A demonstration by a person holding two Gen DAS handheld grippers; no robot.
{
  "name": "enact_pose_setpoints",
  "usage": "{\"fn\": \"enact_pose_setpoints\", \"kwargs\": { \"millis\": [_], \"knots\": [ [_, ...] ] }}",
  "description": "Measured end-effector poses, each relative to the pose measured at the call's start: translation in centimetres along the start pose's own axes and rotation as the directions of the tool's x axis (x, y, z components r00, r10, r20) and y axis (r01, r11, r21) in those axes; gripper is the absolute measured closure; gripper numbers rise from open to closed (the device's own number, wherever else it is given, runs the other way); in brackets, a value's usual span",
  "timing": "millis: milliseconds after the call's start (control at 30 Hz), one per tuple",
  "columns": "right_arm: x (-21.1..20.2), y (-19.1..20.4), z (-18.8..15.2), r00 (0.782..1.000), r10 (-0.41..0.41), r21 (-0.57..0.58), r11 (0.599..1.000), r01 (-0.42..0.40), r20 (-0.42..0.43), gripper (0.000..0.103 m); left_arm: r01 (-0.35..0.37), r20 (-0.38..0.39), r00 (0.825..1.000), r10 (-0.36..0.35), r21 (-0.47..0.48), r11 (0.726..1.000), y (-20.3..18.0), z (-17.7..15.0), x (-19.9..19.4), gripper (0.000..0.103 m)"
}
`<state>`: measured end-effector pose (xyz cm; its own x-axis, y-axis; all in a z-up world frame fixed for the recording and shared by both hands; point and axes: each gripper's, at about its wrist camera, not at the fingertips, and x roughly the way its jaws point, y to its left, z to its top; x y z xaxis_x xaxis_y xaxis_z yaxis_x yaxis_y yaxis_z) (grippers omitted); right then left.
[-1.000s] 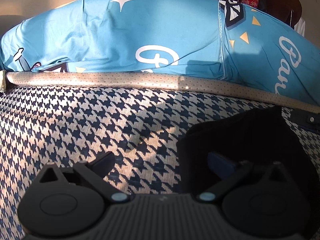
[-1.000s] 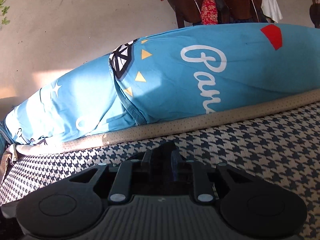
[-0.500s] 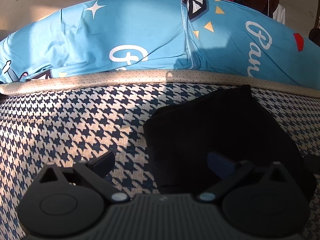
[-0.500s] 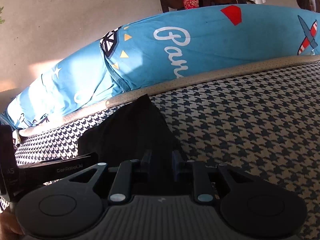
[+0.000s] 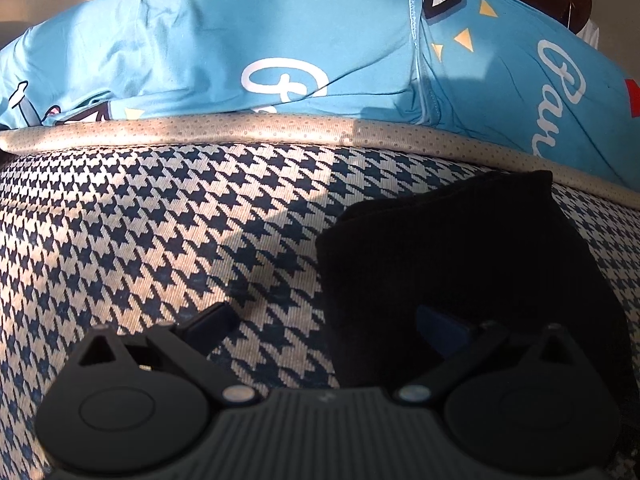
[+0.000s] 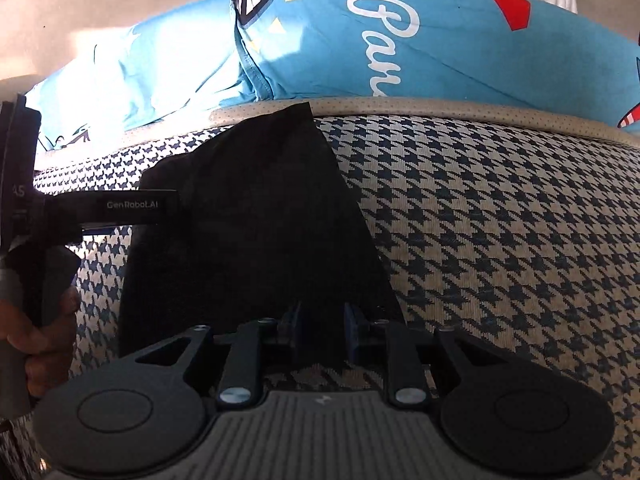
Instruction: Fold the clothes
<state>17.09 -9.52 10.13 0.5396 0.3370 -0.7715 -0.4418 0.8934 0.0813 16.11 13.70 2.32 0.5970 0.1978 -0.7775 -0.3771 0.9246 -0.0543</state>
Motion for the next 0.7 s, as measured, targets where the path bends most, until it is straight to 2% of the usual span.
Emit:
{"fn": "enact_pose_setpoints", "kwargs": {
  "millis": [67, 167, 233, 333, 400, 467, 633, 700],
  "knots": [
    [-0.4, 0.0, -0.1, 1.000, -0.030, 0.008, 1.000, 0.030, 0.001, 0.079, -0.005, 0.000, 1.000, 0.005, 0.004, 1.000, 0.0, 0.0, -0.1, 0.000],
    [-1.7, -0.3, 0.2, 0.999, -0.027, 0.033, 0.999, 0.025, 0.046, 0.078, 0.006, -0.009, 1.000, -0.006, 0.010, 1.000, -0.3, 0.0, -0.7, 0.000],
    [-2.4, -0.2, 0.3, 0.997, -0.012, 0.049, 0.999, 0.008, 0.077, 0.078, 0.003, 0.004, 1.000, -0.003, 0.024, 1.000, -0.6, -0.3, -1.5, 0.000],
    [-2.7, 0.5, 0.2, 0.995, 0.056, 0.061, 0.996, -0.061, 0.085, 0.077, -0.010, 0.022, 1.000, 0.009, 0.047, 0.999, -1.0, -0.7, -2.7, 0.000],
    [-2.3, 1.3, 0.3, 0.993, 0.101, 0.048, 0.993, -0.104, 0.066, 0.077, -0.029, 0.032, 0.999, 0.027, 0.062, 0.998, -1.1, -1.0, -3.5, 0.000],
    [-1.7, 2.2, 0.1, 0.992, 0.123, 0.028, 0.992, -0.124, 0.040, 0.072, -0.028, 0.028, 0.999, 0.027, 0.065, 0.998, -0.9, -1.4, -4.1, 0.000],
    [0.3, 3.5, -1.0, 0.996, 0.067, 0.025, 0.998, -0.066, -0.053, 0.069, -0.041, -0.002, 0.999, 0.041, 0.096, 0.994, -0.8, -2.6, -5.2, 0.000],
    [0.4, 3.8, -1.3, 0.997, 0.052, 0.006, 0.999, -0.052, -0.055, 0.069, -0.034, -0.008, 0.999, 0.036, 0.112, 0.993, -1.0, -2.9, -5.7, 0.000]
  ]
}}
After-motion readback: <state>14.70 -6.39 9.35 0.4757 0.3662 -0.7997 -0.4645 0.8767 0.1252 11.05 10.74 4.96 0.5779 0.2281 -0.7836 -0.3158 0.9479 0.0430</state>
